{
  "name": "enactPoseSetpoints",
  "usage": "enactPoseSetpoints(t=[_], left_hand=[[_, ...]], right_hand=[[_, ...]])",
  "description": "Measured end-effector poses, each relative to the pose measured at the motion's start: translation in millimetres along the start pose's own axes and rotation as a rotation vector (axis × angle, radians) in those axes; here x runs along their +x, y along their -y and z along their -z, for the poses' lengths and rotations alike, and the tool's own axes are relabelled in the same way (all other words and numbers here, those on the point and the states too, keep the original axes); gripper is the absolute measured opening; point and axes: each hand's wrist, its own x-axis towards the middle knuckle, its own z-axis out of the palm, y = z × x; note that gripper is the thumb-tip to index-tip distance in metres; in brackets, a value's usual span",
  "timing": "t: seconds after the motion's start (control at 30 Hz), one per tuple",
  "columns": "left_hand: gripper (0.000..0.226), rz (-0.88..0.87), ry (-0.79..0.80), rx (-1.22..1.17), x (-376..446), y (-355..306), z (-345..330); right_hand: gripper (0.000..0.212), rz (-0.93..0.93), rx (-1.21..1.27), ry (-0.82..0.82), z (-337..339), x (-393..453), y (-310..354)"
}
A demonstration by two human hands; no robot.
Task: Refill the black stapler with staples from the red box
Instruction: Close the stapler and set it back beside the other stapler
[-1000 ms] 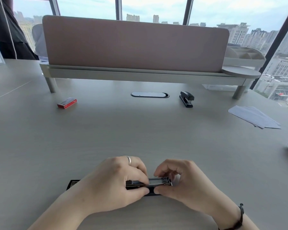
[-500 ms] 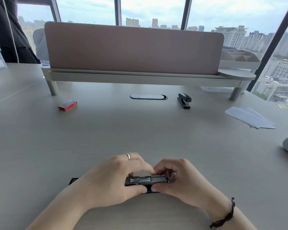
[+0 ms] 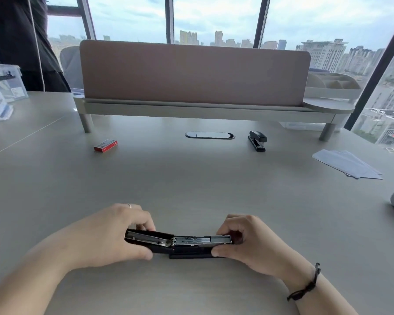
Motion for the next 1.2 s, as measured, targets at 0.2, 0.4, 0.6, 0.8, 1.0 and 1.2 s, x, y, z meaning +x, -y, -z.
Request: enactPoseSetpoints(t=[0.2, 0.4, 0.6, 0.8, 1.0, 1.2], left_hand=[[0.046, -0.112, -0.251, -0.003, 2, -31, 17], [0.048, -0.234, -0.273, -0.316, 23, -55, -13], [0.030, -0.219, -0.253, -0.413, 37, -58, -59], [0.027, -0.182, -0.286, -0.478, 34, -50, -65], [0.026, -0.176, -0.309, -0.516, 33, -46, -66], [0.026, -0.218, -0.319, -0.455, 37, -44, -67]], right_hand=[[0.018, -0.007, 0.026, 0.000, -1, -1, 1], [0.021, 0.006, 0.052, 0.016, -2, -1, 1], [0.046, -0.024, 0.205, 0.006, 4, 0, -3], [0.049, -0.025, 0.280, 0.013, 5, -1, -4], [0.052, -0.078, 0.339, -0.029, 3, -5, -3], [0.052, -0.081, 0.370, -0.088, -1, -5, -3]])
